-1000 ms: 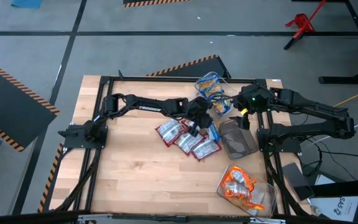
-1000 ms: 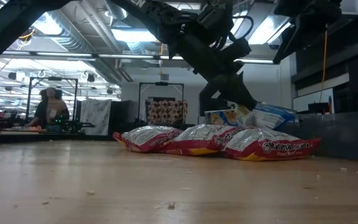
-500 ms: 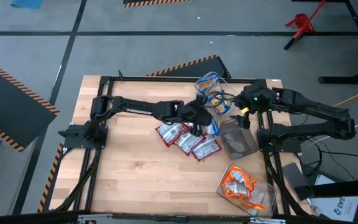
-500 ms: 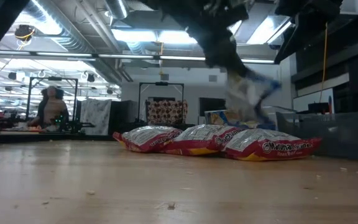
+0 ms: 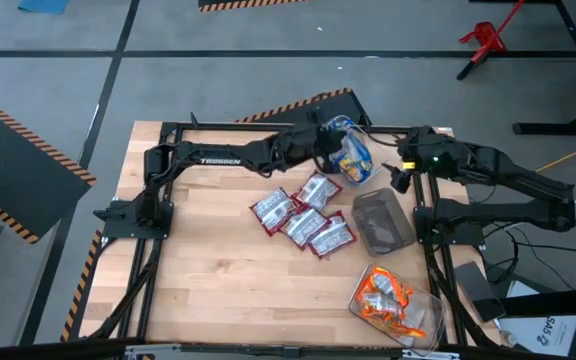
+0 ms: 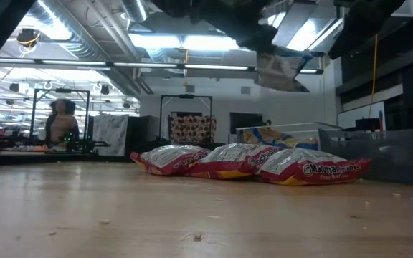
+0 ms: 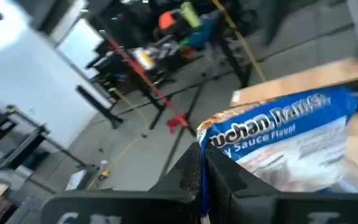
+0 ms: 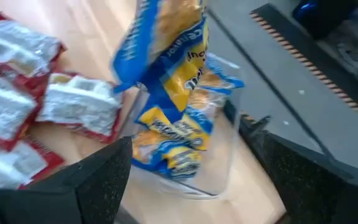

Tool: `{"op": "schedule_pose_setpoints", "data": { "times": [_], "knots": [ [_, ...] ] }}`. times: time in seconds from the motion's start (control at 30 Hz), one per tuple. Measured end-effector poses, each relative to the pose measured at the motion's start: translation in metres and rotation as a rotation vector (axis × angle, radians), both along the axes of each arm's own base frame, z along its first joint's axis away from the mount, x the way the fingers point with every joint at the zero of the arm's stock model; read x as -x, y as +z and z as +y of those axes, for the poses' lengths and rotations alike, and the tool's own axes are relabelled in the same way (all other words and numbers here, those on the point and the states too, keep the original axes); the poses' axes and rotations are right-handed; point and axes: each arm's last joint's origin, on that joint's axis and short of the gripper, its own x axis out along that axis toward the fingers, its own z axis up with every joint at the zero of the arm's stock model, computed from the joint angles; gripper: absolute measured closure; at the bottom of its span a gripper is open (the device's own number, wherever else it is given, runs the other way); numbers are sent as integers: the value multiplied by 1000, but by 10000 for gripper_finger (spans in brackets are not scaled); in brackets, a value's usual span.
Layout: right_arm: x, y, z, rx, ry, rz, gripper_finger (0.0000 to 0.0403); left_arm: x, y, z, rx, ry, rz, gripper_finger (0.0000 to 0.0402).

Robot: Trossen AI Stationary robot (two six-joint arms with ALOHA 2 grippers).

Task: Sort Maruchan noodles
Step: Put the blue bag into the top transparent bin

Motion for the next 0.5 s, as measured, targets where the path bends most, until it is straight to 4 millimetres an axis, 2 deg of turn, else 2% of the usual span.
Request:
{"op": "schedule_pose_setpoints", "data": {
  "times": [0.23, 0.33, 0.5],
  "knots": [
    [15, 7, 3, 53, -44, -49, 59, -14, -26, 34, 71, -31, -159, 401],
    [17, 8, 3, 60, -50, -59, 59, -20, -40, 40, 82, -30, -213, 401],
    [17, 8, 3, 60, -50, -58, 59, -28, -52, 41, 113, -81, -296, 401]
  ]
}}
